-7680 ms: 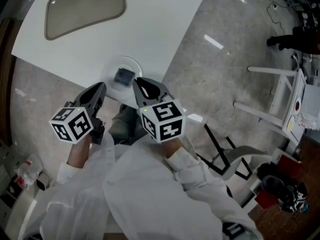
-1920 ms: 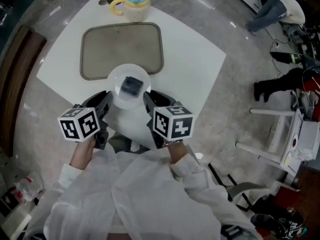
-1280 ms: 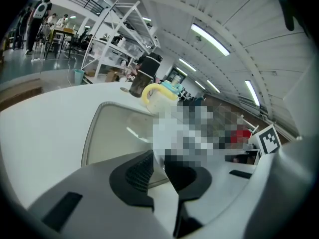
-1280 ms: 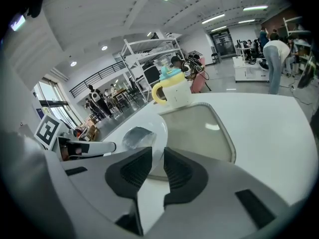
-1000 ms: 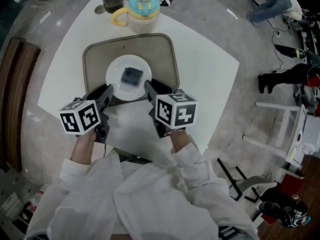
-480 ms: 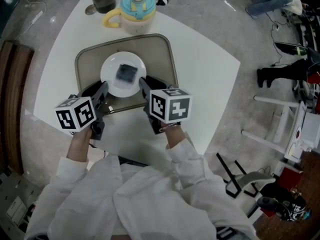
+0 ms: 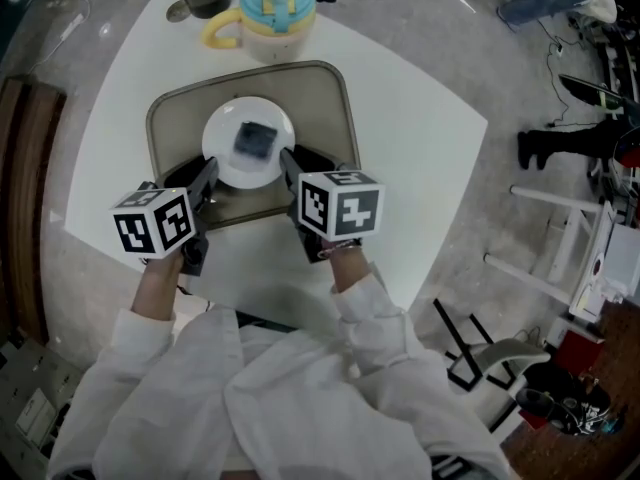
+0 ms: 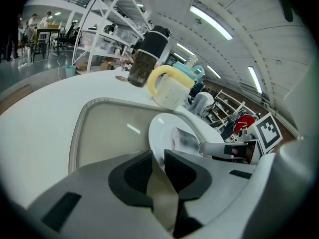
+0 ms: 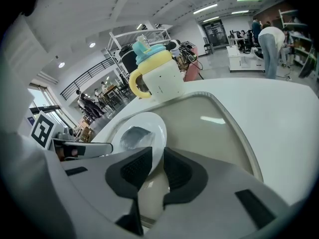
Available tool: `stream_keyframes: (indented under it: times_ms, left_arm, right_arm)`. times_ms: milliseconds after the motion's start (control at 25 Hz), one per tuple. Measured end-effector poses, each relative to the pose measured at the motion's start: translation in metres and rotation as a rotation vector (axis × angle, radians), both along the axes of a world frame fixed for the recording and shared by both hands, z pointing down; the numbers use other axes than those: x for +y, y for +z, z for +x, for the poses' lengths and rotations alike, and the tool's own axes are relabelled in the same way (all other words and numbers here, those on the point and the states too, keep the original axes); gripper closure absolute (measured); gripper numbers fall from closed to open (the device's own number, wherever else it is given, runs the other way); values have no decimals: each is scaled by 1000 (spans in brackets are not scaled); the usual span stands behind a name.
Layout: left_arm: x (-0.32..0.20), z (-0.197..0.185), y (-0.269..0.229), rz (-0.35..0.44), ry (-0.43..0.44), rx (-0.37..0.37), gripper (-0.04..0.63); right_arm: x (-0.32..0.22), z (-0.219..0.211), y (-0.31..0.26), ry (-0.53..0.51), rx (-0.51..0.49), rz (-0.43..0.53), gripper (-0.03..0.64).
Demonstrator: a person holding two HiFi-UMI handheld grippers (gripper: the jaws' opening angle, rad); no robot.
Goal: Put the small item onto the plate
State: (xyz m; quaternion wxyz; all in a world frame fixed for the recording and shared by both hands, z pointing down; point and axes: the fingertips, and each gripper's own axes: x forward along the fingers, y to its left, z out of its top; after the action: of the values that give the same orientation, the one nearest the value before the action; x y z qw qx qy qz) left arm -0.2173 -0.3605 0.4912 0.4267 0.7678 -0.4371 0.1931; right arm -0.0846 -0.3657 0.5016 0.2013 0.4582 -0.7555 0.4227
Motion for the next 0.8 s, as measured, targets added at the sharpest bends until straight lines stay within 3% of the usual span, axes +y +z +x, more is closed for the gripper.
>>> stream_keyframes:
  times_ms: [800]
  left_arm:
    - [2, 4, 6, -2, 15, -70, 522]
  right_arm:
    - [-2, -1, 4, 9, 95, 20, 537]
